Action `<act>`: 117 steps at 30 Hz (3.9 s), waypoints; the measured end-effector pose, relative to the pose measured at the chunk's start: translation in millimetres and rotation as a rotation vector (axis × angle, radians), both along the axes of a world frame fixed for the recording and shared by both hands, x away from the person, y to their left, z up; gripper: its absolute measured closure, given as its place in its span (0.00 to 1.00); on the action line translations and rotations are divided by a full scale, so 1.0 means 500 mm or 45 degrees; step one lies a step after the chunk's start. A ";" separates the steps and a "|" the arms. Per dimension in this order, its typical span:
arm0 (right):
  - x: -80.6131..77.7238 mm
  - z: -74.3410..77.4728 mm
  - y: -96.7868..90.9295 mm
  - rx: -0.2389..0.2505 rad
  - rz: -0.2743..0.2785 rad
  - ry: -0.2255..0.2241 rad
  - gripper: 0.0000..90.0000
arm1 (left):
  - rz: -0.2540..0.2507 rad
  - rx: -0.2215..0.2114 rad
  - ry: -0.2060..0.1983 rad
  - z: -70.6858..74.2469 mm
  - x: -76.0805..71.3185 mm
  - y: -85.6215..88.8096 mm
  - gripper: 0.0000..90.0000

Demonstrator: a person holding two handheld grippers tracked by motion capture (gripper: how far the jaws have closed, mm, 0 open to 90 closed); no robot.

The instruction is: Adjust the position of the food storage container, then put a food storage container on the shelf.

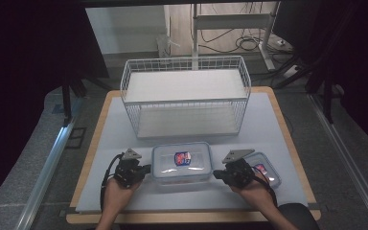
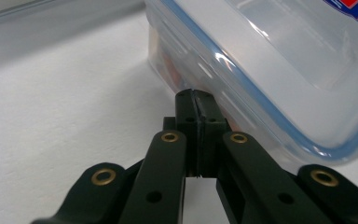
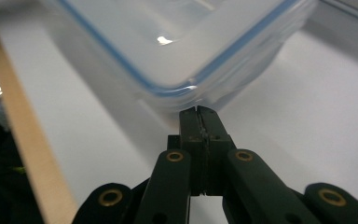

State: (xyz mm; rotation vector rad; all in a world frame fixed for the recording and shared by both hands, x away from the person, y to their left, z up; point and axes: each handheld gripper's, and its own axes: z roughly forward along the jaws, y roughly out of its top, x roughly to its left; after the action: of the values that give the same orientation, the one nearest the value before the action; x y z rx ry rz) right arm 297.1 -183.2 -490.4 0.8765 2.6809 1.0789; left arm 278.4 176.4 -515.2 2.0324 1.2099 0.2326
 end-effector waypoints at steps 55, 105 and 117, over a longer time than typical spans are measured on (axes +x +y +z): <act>0.012 0.014 -0.070 -0.090 -0.095 -0.199 0.69 | 0.075 -0.026 -0.180 0.020 -0.025 0.050 0.51; 0.070 0.025 -0.053 0.175 -0.060 0.058 0.08 | -0.061 -0.153 -0.040 0.039 0.017 0.017 0.07; 0.113 -0.001 -0.003 0.201 -0.046 0.301 0.08 | -0.187 -0.342 0.137 0.010 0.073 -0.004 0.19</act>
State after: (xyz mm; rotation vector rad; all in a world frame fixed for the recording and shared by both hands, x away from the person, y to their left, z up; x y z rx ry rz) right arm 353.7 -184.8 -490.9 1.1419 2.7820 1.2660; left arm 314.7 174.5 -510.4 1.9054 1.0856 -0.1070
